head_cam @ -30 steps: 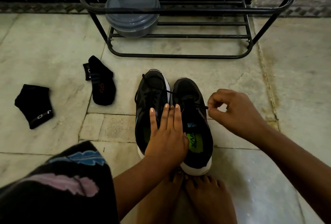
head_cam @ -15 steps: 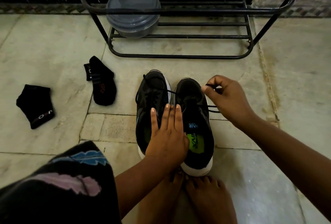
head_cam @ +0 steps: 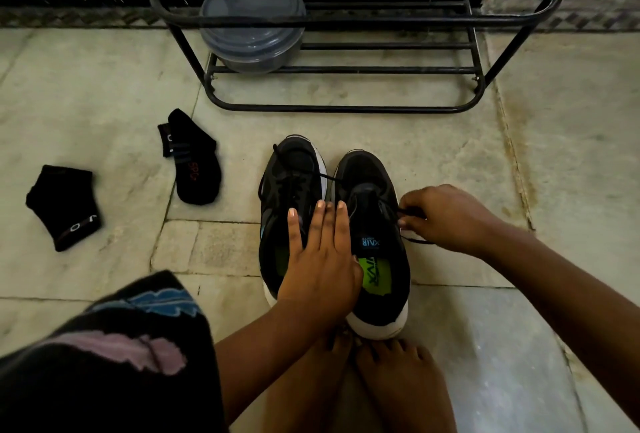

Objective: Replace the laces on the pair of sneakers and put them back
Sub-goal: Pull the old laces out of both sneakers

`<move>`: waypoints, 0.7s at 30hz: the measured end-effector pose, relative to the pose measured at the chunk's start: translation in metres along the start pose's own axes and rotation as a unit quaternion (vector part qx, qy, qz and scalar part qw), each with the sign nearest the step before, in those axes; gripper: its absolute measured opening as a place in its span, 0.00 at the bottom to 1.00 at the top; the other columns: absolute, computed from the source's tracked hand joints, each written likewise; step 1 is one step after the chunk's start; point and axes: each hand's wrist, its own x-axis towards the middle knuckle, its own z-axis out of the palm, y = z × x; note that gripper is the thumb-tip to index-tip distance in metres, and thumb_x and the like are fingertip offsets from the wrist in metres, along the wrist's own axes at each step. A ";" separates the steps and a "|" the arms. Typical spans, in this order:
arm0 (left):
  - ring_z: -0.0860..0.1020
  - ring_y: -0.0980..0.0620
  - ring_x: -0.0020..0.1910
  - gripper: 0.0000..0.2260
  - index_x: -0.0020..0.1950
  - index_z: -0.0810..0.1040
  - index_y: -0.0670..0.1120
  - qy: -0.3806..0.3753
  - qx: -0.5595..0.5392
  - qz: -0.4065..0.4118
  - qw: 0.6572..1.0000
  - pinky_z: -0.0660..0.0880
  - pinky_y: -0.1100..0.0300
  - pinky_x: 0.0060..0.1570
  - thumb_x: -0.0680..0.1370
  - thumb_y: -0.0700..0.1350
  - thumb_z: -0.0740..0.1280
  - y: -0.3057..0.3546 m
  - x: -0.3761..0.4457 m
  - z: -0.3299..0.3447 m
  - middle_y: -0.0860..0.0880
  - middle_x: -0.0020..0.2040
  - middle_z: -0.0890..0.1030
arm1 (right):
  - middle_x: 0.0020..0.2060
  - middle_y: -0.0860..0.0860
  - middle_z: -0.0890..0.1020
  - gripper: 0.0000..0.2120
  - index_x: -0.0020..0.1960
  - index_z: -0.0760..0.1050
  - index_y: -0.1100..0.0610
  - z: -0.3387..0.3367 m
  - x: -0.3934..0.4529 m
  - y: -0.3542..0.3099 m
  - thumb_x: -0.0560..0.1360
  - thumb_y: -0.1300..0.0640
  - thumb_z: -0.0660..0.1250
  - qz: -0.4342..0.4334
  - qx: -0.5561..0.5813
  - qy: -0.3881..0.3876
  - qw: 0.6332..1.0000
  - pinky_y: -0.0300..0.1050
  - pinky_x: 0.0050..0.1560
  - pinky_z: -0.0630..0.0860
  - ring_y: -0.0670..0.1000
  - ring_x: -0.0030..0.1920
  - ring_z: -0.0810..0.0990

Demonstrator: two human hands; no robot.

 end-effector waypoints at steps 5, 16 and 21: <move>0.63 0.40 0.73 0.30 0.73 0.57 0.36 0.008 0.002 0.002 1.000 0.48 0.35 0.68 0.74 0.50 0.52 -0.001 0.000 0.000 0.38 0.70 0.69 | 0.34 0.44 0.78 0.10 0.43 0.78 0.54 -0.014 -0.009 -0.013 0.78 0.53 0.61 -0.147 0.040 0.179 0.972 0.39 0.35 0.62 0.45 0.38 0.68; 0.64 0.41 0.73 0.30 0.73 0.58 0.36 0.007 0.002 0.004 1.000 0.49 0.36 0.69 0.74 0.50 0.53 -0.001 -0.001 0.000 0.38 0.69 0.70 | 0.39 0.52 0.77 0.13 0.42 0.74 0.52 0.030 -0.066 -0.016 0.80 0.54 0.55 -0.101 0.194 0.125 0.968 0.56 0.36 0.79 0.58 0.34 0.82; 0.64 0.41 0.72 0.30 0.73 0.56 0.36 0.016 -0.006 0.006 1.000 0.50 0.36 0.68 0.74 0.50 0.53 0.000 0.000 -0.001 0.38 0.69 0.70 | 0.40 0.53 0.77 0.05 0.46 0.77 0.52 0.045 -0.050 -0.007 0.75 0.56 0.62 -0.008 0.106 0.104 0.989 0.53 0.33 0.78 0.58 0.32 0.81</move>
